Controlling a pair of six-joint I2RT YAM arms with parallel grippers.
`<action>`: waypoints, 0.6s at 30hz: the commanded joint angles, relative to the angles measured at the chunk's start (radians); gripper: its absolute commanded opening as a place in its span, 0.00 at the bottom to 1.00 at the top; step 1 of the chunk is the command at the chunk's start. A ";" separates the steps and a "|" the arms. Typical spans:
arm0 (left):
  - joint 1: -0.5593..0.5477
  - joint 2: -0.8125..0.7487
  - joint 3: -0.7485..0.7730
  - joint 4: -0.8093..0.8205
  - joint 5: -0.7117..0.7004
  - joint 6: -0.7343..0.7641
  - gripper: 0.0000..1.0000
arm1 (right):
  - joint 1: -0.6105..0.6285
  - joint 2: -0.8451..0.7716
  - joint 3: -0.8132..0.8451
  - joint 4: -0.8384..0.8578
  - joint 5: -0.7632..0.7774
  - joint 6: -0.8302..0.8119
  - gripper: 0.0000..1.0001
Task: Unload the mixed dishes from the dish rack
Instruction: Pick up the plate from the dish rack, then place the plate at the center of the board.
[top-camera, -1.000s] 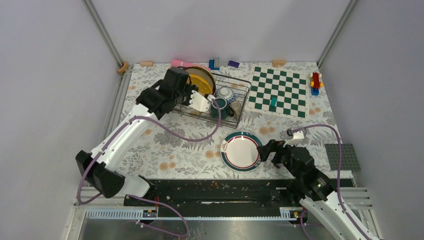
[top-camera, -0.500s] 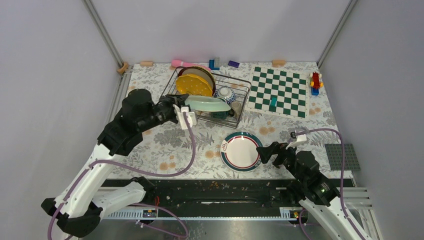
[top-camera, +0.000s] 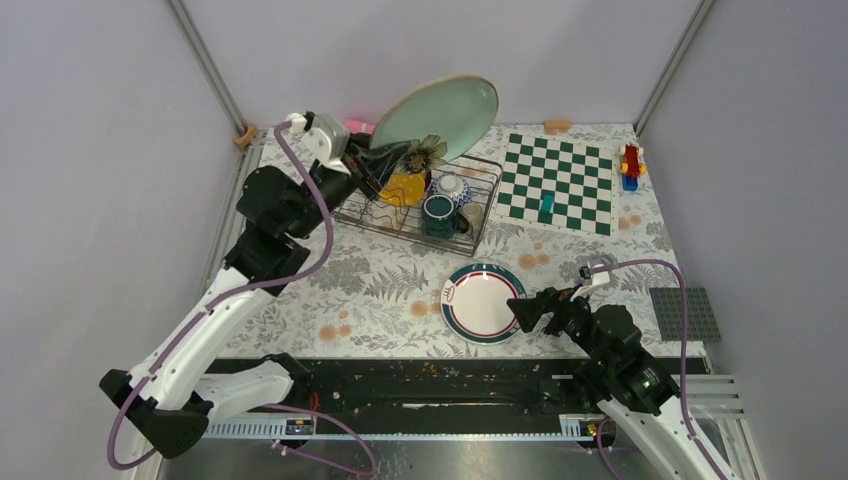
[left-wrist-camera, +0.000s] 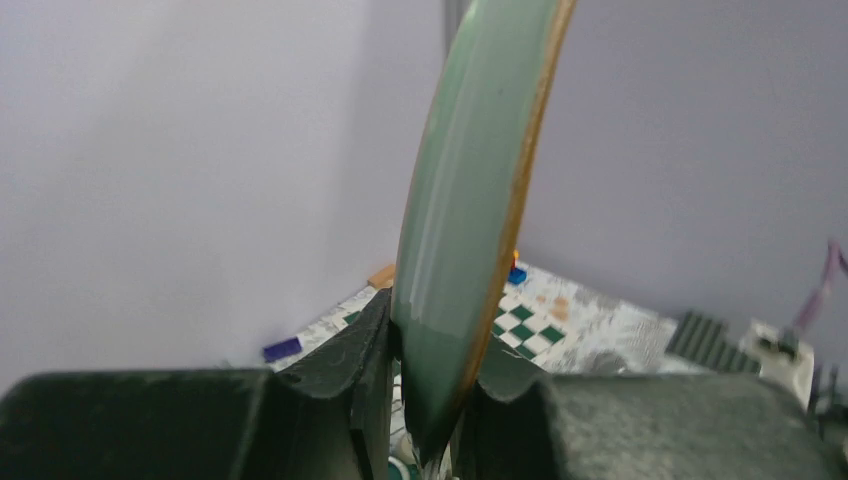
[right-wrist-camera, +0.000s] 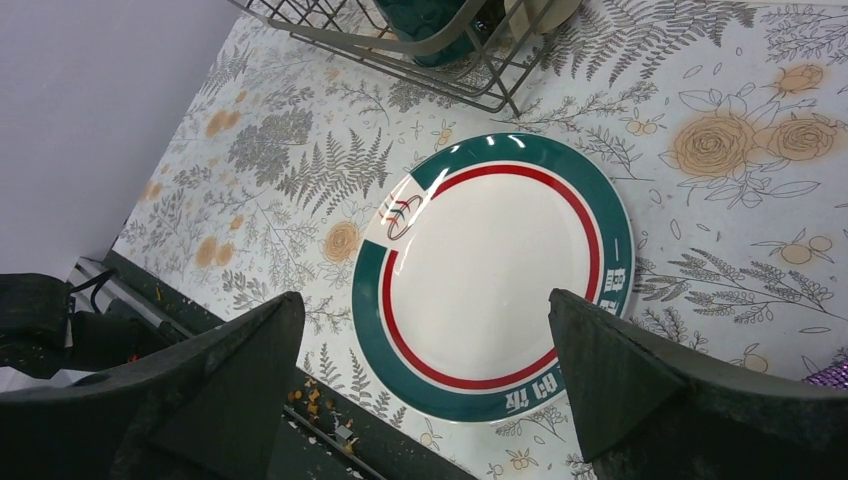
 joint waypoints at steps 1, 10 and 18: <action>0.003 0.026 -0.033 0.294 -0.335 -0.412 0.00 | -0.005 -0.010 0.001 0.051 -0.045 0.014 1.00; 0.004 0.058 -0.285 0.293 -0.272 -0.722 0.00 | -0.004 -0.002 0.002 0.060 -0.074 0.044 1.00; 0.003 0.046 -0.469 0.309 -0.151 -0.801 0.00 | -0.005 0.106 -0.015 0.250 -0.172 0.132 1.00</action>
